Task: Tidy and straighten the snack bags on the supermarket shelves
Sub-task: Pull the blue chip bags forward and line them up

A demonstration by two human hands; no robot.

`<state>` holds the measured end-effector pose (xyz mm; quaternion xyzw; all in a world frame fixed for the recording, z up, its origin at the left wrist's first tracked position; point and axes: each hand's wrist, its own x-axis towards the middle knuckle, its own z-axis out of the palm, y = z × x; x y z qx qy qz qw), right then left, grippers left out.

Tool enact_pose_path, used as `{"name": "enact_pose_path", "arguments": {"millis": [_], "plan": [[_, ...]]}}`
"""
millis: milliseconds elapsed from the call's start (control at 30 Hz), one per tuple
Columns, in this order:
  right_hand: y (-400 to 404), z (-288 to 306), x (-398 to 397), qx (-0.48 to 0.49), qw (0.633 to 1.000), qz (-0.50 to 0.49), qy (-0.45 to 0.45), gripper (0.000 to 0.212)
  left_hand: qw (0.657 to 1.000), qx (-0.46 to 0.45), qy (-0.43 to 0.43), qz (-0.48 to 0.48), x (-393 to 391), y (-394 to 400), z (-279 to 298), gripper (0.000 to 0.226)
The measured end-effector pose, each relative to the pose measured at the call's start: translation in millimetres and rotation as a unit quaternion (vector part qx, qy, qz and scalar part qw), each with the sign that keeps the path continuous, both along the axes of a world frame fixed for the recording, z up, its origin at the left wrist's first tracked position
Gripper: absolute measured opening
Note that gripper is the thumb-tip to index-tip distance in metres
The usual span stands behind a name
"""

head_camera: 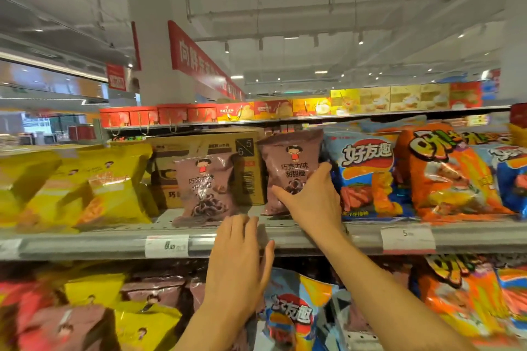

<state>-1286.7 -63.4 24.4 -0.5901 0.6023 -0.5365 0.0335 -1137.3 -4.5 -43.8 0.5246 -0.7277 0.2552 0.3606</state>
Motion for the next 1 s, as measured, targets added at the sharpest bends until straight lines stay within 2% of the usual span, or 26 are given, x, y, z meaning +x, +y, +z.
{"name": "enact_pose_path", "arguments": {"millis": [233,333,400,467,533,633,700,833,1000], "plan": [[3,-13,6,0.071,0.989,-0.060,0.113,0.107,1.000,0.003,0.017,-0.006,-1,-4,-1,0.041],[8,-15,-1,0.083,0.988,-0.046,0.124,0.111,0.999,0.000,0.042,-0.011,-3,-4,2,0.035],[15,-20,-11,0.051,0.993,-0.010,0.110,0.115,0.996,-0.007,0.088,-0.019,-7,-6,4,0.034],[25,-29,-25,-0.023,0.996,0.050,0.071,0.102,0.988,-0.026,0.144,-0.039,-16,-9,7,0.032],[37,-37,-47,-0.094,0.991,0.085,0.029,0.075,0.977,-0.047,0.190,-0.086,-33,-10,13,0.028],[52,-41,-92,-0.150,0.985,0.078,-0.025,0.036,0.953,-0.034,0.235,-0.190,-73,-6,21,0.015],[58,-39,-131,-0.170,0.982,0.057,-0.051,0.020,0.936,-0.015,0.253,-0.245,-105,-2,24,0.012],[68,-36,-225,-0.179,0.981,-0.015,-0.075,0.008,0.907,0.028,0.284,-0.311,-179,2,31,0.013],[65,-28,-350,-0.166,0.979,-0.109,-0.056,0.016,0.907,0.060,0.309,-0.280,-277,-5,43,0.026]]}}
